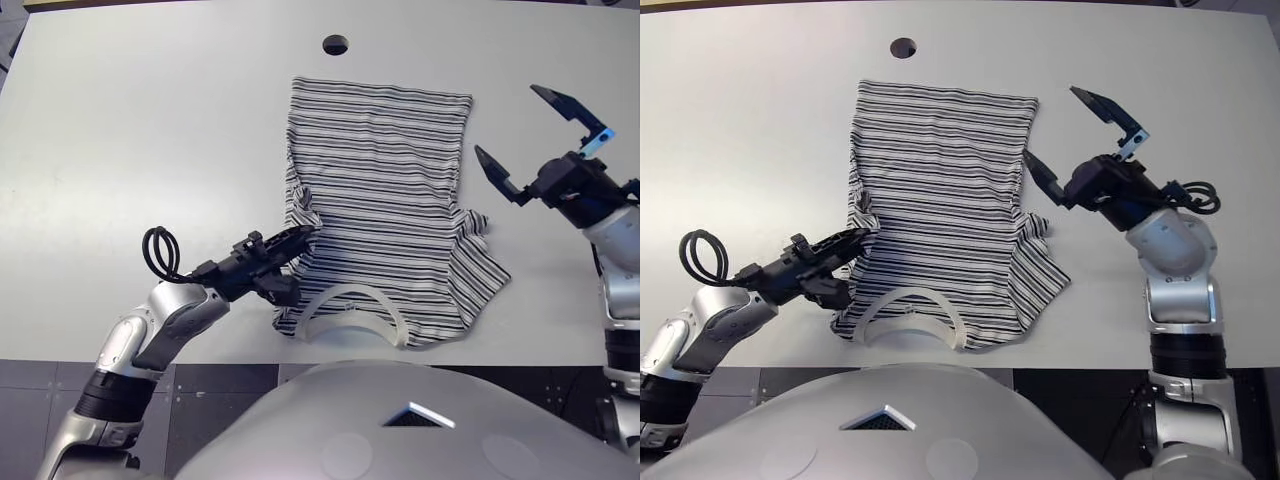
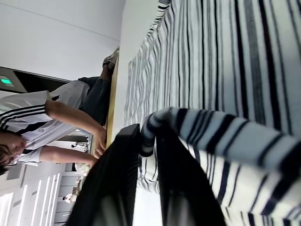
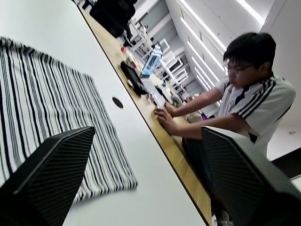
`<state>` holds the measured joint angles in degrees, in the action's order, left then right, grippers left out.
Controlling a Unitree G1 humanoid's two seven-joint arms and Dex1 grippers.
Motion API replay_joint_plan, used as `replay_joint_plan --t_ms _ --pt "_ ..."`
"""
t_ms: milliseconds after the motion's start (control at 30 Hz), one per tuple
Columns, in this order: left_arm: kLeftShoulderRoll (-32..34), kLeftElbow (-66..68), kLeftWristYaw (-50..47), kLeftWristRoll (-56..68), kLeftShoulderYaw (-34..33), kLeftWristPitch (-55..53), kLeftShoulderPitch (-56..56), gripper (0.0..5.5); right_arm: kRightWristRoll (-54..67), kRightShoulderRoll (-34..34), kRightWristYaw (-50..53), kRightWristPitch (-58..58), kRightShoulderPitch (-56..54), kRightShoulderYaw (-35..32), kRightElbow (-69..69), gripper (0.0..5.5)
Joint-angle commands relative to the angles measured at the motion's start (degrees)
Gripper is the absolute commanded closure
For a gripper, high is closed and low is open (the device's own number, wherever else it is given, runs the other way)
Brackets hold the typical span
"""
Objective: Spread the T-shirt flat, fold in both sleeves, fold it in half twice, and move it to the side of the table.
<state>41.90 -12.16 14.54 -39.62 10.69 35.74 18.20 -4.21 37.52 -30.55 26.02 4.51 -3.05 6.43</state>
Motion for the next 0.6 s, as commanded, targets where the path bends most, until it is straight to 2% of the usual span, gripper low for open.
replay_joint_plan --t_ms 33,167,300,467,533,600 --pt "1.6 0.9 1.5 0.5 -0.3 -0.6 0.6 4.15 0.3 3.2 -1.0 -0.8 2.2 -3.3 1.3 1.34" --pt "2.7 0.1 2.5 2.3 -0.8 -0.4 2.3 3.56 -0.1 9.5 -6.2 0.8 9.2 -6.0 4.1 1.34" --pt "2.7 -4.0 2.5 7.5 -4.2 -0.7 4.7 2.94 -10.9 19.3 -13.8 6.2 26.9 -12.2 6.6 1.34" --pt "-1.3 -6.6 1.0 13.0 -7.3 -3.0 1.6 2.94 -7.5 19.3 -18.7 9.2 39.7 -25.3 14.5 1.34" --pt "-3.6 -6.4 0.6 14.7 -6.6 -3.3 -0.1 2.94 -7.1 19.2 -19.9 10.4 41.8 -25.9 15.3 1.34" --pt "-4.7 -5.2 1.1 15.2 -5.4 -3.1 -1.3 2.94 -8.4 18.7 -19.9 11.0 41.8 -23.5 15.3 1.34"
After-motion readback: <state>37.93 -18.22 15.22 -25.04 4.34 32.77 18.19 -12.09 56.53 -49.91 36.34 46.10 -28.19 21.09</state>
